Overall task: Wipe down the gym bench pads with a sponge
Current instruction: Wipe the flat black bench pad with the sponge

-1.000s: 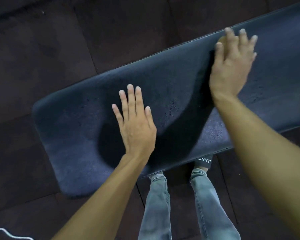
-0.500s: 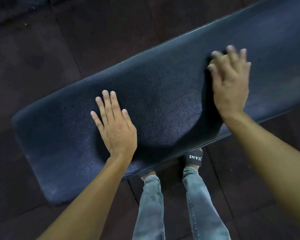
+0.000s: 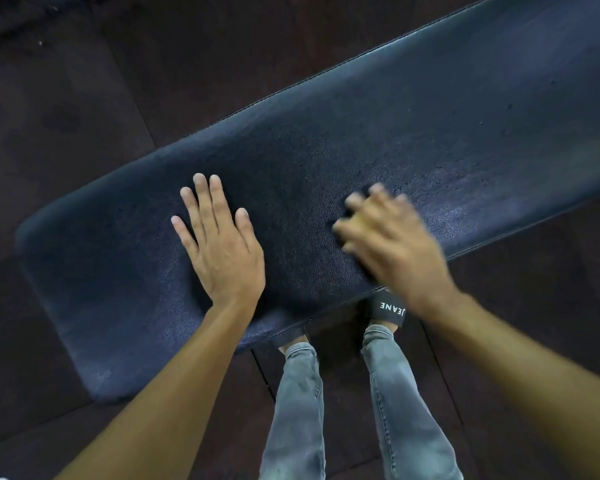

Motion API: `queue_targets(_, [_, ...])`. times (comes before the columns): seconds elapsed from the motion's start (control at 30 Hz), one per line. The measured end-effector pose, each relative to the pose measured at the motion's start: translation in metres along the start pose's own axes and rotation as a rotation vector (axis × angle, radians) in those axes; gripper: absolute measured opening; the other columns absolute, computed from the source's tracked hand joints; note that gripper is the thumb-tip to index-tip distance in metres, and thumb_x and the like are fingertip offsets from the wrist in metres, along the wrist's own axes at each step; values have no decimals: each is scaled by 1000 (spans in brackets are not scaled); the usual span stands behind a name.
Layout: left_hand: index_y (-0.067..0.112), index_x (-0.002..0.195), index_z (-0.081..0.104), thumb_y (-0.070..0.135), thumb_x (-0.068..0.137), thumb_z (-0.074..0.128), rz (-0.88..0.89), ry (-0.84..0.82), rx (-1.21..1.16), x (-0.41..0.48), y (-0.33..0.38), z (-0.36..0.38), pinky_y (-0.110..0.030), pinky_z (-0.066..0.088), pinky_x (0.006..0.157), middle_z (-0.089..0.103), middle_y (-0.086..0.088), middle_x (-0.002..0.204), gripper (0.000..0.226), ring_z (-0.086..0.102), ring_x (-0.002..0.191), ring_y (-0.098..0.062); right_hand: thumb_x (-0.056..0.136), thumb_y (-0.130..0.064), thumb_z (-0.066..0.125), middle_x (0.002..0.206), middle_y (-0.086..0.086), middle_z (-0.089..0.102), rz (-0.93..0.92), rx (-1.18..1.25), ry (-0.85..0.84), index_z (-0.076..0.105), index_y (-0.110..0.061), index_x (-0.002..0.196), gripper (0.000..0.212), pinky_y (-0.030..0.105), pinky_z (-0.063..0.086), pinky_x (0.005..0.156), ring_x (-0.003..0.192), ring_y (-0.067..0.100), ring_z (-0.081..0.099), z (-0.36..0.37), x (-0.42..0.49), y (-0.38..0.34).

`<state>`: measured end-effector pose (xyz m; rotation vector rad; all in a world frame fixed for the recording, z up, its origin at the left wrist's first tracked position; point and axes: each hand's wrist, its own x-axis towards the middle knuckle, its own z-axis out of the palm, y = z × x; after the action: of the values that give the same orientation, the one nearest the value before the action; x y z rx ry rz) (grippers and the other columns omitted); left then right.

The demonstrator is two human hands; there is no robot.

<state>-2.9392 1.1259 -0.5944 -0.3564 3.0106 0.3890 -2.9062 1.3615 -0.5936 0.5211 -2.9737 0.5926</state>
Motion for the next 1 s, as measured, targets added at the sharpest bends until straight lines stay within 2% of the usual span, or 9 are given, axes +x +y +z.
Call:
queue_targets(0.13, [16,156,12,34,105,19,-7,5,22,0,1,1,-48,3,123,8,1,165,54,2,152,-19,104,-41,44,151,1,47,663,46,289,62,-26,132,36,43,14,122,148,31,27,-6,31,35])
queue_targets(0.2, [16,156,12,33,105,20,-4,-5,19,1,1,1,-48,3,123,8,0,165,55,2,152,-19,103,-40,45,150,3,48,817,58,346,62,-26,131,36,46,20,119,147,33,28,6,43,7])
queue_targets(0.37, [12,156,13,37,104,22,20,-47,1,1,5,-3,-53,2,122,7,-5,164,58,1,152,-24,99,-26,60,145,3,54,235,137,37,68,-25,124,27,46,31,116,143,30,37,24,-10,-86])
queue_targets(0.47, [12,156,10,40,104,21,106,-87,16,0,22,-1,-52,-1,122,4,-5,165,60,-2,152,-22,101,-33,58,147,1,52,-61,105,-71,67,-29,125,26,45,35,115,143,28,40,9,-33,-47])
queue_targets(0.53, [12,156,10,41,104,22,175,-104,20,-1,44,6,-52,-1,122,5,-4,165,61,-1,152,-22,103,-35,54,146,3,53,-62,73,-37,68,-26,125,28,45,32,117,142,29,41,-5,-25,4])
queue_targets(0.73, [13,156,10,39,105,24,277,-127,-15,0,126,28,-52,-1,122,4,-4,165,59,-2,152,-22,104,-42,42,153,4,45,673,46,323,60,-25,134,39,48,18,121,149,33,25,-51,16,155])
queue_targets(0.83, [14,156,8,39,105,22,254,-119,4,4,159,37,-52,-1,122,3,-3,165,59,-2,152,-22,103,-39,44,153,4,45,966,77,447,59,-25,134,38,46,20,120,149,35,24,-51,30,151])
queue_targets(0.9, [15,156,7,40,105,20,206,-108,27,5,168,40,-53,0,122,3,-2,165,59,-3,152,-22,103,-31,47,147,9,51,800,69,383,62,-20,131,34,47,28,114,144,40,31,-42,24,115])
queue_targets(1.0, [16,156,6,42,104,19,198,-104,58,4,168,41,-53,1,122,2,-1,165,60,-3,152,-20,100,-26,57,144,8,55,232,82,82,66,-21,127,28,48,34,112,141,36,40,-37,-16,75])
